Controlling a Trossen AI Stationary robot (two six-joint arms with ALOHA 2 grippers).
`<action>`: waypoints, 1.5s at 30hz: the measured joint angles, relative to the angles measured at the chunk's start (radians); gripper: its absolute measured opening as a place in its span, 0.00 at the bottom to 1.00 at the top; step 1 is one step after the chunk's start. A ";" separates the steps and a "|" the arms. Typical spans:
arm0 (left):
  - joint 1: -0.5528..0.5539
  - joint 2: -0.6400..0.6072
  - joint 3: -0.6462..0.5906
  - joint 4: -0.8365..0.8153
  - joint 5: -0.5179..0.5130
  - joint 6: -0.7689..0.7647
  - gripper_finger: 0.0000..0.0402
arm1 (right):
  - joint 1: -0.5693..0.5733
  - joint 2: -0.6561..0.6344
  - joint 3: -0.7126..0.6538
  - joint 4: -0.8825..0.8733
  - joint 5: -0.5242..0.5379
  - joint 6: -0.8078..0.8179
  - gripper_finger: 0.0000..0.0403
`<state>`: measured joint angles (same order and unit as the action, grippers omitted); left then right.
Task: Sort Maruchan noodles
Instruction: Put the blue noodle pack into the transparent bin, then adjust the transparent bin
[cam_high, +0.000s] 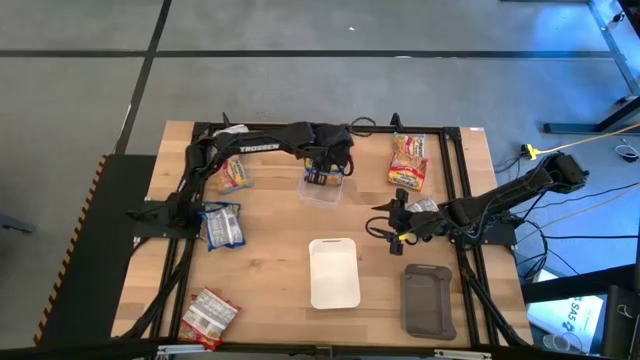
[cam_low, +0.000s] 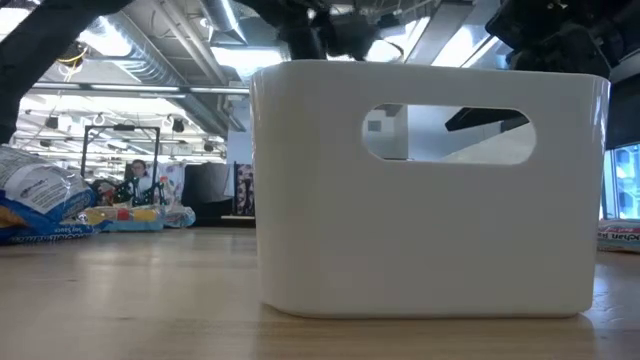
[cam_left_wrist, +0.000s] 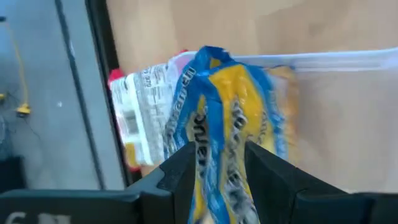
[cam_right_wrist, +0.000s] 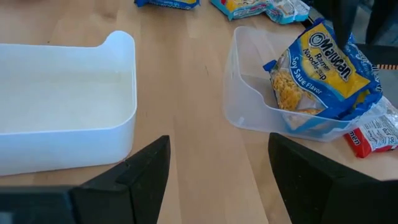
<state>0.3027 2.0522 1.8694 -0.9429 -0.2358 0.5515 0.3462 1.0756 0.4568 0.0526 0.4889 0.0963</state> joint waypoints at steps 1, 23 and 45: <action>0.000 -0.019 0.000 -0.027 0.032 -0.034 0.33 | 0.000 0.000 0.000 0.003 0.002 -0.002 0.62; 0.070 -0.598 -1.081 0.751 0.196 -0.677 0.32 | -0.452 0.261 -0.001 0.268 -0.294 -0.073 0.62; -0.002 -0.422 -1.115 0.991 0.194 -0.696 0.32 | -0.631 0.624 0.060 0.579 -0.534 -0.130 0.62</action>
<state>0.3010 1.6306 0.7544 0.0479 -0.0419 -0.1443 -0.2848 1.7000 0.5173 0.6320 -0.0456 -0.0334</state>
